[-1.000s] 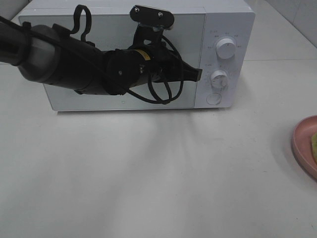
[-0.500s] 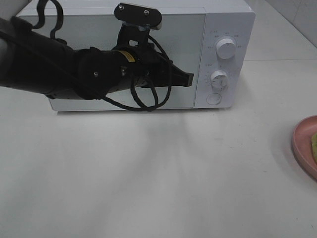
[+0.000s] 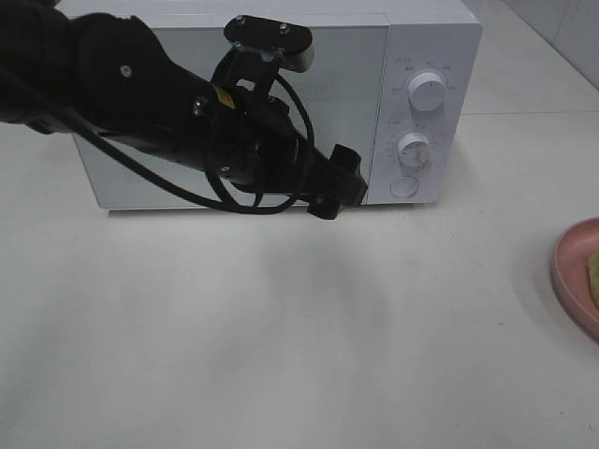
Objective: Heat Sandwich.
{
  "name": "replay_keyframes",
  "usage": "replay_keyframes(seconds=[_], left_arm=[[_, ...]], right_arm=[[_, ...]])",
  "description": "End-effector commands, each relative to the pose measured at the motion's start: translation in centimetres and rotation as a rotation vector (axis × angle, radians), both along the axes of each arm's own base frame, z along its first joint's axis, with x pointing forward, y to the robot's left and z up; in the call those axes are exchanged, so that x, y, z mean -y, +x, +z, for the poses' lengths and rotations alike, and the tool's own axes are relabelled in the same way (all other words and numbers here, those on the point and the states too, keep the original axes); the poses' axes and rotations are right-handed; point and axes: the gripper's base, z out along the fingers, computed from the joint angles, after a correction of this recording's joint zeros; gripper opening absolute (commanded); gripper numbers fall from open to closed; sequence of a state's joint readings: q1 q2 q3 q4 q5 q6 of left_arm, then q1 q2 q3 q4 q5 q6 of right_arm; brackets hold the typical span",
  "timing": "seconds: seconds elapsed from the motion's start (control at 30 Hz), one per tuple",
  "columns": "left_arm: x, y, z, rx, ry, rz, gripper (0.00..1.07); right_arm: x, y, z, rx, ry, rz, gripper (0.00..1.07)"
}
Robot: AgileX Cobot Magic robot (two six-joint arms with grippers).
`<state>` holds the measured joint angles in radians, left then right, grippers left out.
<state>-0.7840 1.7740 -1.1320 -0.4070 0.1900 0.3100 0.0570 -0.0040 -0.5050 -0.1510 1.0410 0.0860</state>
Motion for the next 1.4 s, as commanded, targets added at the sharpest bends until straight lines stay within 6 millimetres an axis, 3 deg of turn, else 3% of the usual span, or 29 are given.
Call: replay_keyframes(seconds=[0.03, 0.2, 0.43, 0.5, 0.53, 0.63, 0.67, 0.73, 0.83, 0.93, 1.0, 1.2, 1.27, 1.4], left_arm=[[-0.7, -1.4, 1.1, -0.047, 0.07, -0.075, 1.04], [-2.5, -3.3, 2.5, -0.154, 0.189, -0.153, 1.04], [-5.4, -3.6, 3.2, -0.32, 0.234, -0.097, 1.04], [-7.6, -3.0, 3.5, -0.344, 0.234, -0.042, 1.04], [-7.6, -3.0, 3.5, -0.344, 0.234, -0.042, 1.04], [-10.1, -2.6, 4.0, -0.359, 0.215, 0.029, 1.04], [-11.8, -2.6, 4.2, -0.36, 0.204, 0.079, 1.04], [-12.7, -2.6, 4.3, -0.358, 0.196, 0.106, 1.04], [-16.4, -2.8, 5.0, -0.35, 0.165, 0.222, 1.04], [-18.2, -3.0, 5.2, -0.354, 0.153, 0.28, 1.04], [-20.9, -3.6, 5.8, -0.361, 0.135, 0.372, 1.04], [-24.4, -4.9, 7.0, -0.35, 0.117, 0.5, 1.04], [-26.1, -6.2, 7.5, -0.334, 0.09, 0.586, 1.04], [-27.1, -7.8, 7.7, -0.309, 0.079, 0.645, 1.04]], right_arm=[[0.0, -0.4, 0.0, 0.034, -0.005, -0.005, 0.76], [0.0, -0.4, 0.0, 0.034, -0.005, -0.005, 0.76], [0.0, -0.4, 0.0, 0.034, -0.005, -0.005, 0.76], [0.0, -0.4, 0.0, 0.034, -0.005, -0.005, 0.76], [0.0, -0.4, 0.0, 0.034, -0.005, -0.005, 0.76], [0.0, -0.4, 0.0, 0.034, -0.005, -0.005, 0.76], [0.0, -0.4, 0.0, 0.034, -0.005, -0.005, 0.76], [0.0, -0.4, 0.0, 0.034, -0.005, -0.005, 0.76], [0.0, -0.4, 0.0, 0.034, -0.005, -0.005, 0.76], [0.0, -0.4, 0.0, 0.034, -0.005, -0.005, 0.76], [0.0, -0.4, 0.0, 0.034, -0.005, -0.005, 0.76], [0.0, -0.4, 0.0, 0.034, -0.005, -0.005, 0.76], [0.0, -0.4, 0.0, 0.034, -0.005, -0.005, 0.76], [0.0, -0.4, 0.0, 0.034, -0.005, -0.005, 0.76]])
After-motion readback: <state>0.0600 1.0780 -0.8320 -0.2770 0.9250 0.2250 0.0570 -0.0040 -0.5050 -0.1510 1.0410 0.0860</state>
